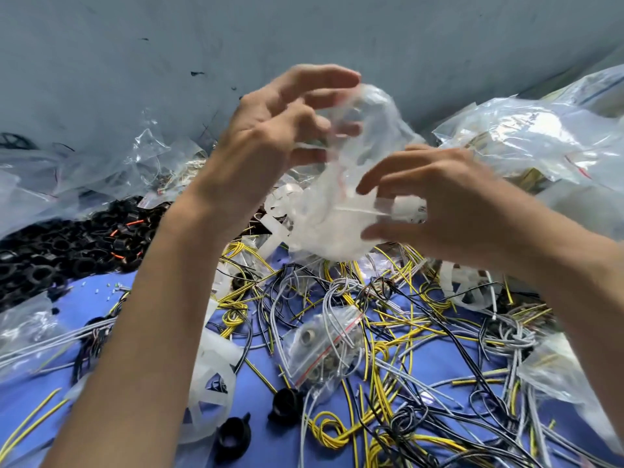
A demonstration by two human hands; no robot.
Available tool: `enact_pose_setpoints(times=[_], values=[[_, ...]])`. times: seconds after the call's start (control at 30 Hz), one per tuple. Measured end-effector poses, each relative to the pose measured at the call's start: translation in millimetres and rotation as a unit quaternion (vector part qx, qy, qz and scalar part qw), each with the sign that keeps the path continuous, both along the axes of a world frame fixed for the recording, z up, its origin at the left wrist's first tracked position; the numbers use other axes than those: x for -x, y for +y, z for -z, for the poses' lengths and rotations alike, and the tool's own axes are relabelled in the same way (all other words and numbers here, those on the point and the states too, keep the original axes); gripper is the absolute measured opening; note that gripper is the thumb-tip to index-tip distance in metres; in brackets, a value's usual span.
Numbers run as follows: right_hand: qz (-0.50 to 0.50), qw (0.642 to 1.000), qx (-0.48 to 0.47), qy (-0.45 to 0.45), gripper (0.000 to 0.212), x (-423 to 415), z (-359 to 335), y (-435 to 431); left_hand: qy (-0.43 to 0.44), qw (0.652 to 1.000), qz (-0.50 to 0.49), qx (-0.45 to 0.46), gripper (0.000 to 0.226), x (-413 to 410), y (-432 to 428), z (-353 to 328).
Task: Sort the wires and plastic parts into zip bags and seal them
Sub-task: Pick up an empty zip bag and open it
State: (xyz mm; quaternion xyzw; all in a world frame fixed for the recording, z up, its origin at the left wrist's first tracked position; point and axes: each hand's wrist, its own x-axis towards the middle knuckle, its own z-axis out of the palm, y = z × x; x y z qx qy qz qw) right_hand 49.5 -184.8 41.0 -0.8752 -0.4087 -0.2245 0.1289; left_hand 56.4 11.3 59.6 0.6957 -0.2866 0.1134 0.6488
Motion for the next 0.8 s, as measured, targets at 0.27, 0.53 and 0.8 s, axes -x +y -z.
enact_pose_setpoints(times=[0.27, 0.53, 0.8], values=[[0.015, 0.999, 0.011, 0.037, 0.012, -1, 1, -4, 0.136, 0.755, -0.177, -0.617, 0.049, -54, 30, 82], [0.003, 0.996, 0.013, 0.089, 0.033, 2, 3, 2, 0.118, 0.705, -0.277, -0.643, 0.036, -48, 23, 80], [-0.017, 0.999, -0.012, 0.05, 0.016, 9, -2, 2, 0.124, 0.686, -0.376, -0.611, 0.027, -38, 22, 73]])
